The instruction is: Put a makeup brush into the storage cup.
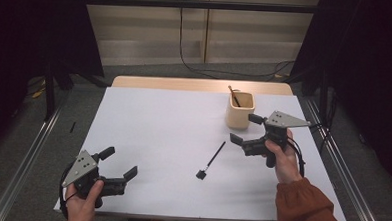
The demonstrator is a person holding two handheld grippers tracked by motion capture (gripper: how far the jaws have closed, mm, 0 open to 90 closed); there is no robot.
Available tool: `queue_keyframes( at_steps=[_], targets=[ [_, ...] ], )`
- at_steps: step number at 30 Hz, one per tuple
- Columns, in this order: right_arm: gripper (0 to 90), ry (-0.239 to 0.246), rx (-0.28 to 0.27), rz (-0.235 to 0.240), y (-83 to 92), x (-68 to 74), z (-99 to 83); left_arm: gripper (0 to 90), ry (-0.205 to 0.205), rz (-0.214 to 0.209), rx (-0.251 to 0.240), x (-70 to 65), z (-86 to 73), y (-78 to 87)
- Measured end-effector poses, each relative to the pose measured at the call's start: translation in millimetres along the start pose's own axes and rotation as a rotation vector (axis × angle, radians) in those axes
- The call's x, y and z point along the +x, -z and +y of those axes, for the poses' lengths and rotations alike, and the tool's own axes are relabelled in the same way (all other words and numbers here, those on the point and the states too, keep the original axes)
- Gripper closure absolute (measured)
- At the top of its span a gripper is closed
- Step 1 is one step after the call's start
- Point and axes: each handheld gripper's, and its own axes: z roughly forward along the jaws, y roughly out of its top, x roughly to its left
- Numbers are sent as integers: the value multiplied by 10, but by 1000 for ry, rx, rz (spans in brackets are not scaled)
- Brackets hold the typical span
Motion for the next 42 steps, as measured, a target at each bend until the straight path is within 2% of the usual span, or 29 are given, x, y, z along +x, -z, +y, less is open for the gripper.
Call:
queue_keyframes(
  at_steps=[5, 9, 13, 16, 18, 19, 20, 22, 27, 32, 34, 36, 37, 40, 42],
  targets=[
    [4, -7, 34, 41, -107, -5, 40, 10, -3, -5, 6, -4, 0, -5],
    [4, -23, 83, 69, -184, -37, 42, 10, -4, -7, 3, -7, 1, 2],
    [12, -32, 147, 79, -253, -51, 46, 10, -3, -7, 2, -7, 2, 5],
    [14, -26, 174, 83, -271, -52, 61, 11, 0, -8, 0, -5, 2, 8],
    [23, -18, 228, 97, -279, -68, 89, 11, 2, -4, -2, 3, 0, 6],
    [23, -18, 228, 97, -279, -68, 89, 11, 2, -4, -2, 3, 0, 6],
    [32, -19, 268, 95, -277, -85, 95, 11, 1, -5, -1, 4, 0, 7],
    [33, -15, 286, 95, -276, -92, 93, 11, 0, -4, 0, 3, 0, 5],
    [62, 2, 384, 97, -283, -125, 75, 11, 0, -7, 4, -11, -3, -15],
    [97, 11, 472, 136, -337, -147, 65, 12, -6, -12, 7, -11, -4, -18],
    [110, 21, 527, 164, -374, -154, 52, 12, -6, -12, 8, -9, -5, -15],
    [108, 29, 540, 166, -385, -152, 45, 12, -4, -14, 9, -7, -8, -13],
    [85, 55, 589, 172, -420, -147, 31, 11, -1, -17, 12, -7, -12, -21],
    [53, 73, 653, 206, -457, -119, 39, 12, -6, -22, 12, -17, -8, -25],
    [52, 81, 687, 212, -474, -116, 53, 11, -7, -22, 13, -15, -8, -25]
  ],
)
